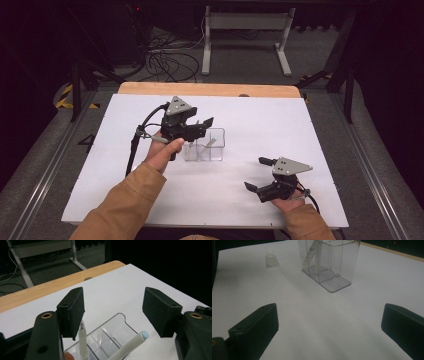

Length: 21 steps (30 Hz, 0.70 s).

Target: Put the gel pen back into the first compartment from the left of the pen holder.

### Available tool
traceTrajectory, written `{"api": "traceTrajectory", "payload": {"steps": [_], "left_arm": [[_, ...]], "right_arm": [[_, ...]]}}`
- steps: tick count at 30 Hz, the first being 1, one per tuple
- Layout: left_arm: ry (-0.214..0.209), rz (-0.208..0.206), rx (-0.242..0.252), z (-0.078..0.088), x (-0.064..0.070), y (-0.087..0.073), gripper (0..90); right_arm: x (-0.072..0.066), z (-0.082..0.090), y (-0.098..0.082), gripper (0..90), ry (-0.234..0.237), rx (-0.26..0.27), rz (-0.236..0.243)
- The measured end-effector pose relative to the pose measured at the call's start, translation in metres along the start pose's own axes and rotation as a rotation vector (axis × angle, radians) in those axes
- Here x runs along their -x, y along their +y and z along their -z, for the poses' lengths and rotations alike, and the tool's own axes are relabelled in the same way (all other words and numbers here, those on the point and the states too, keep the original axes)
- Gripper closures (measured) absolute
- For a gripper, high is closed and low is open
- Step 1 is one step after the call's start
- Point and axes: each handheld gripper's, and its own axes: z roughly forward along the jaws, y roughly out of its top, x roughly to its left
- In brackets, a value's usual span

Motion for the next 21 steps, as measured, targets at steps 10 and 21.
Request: {"api": "traceTrajectory", "payload": {"steps": [10, 21], "left_arm": [[0.007, -0.004, -0.010, 0.024, -0.004, -0.004, 33.8], [-0.005, -0.005, -0.027, 0.051, -0.014, -0.014, 24.9]], "right_arm": [[0.000, 0.000, 0.000, 1.7, -0.001, -0.001, 0.003], [0.000, 0.000, 0.000, 1.7, -0.001, -0.002, 0.000]]}}
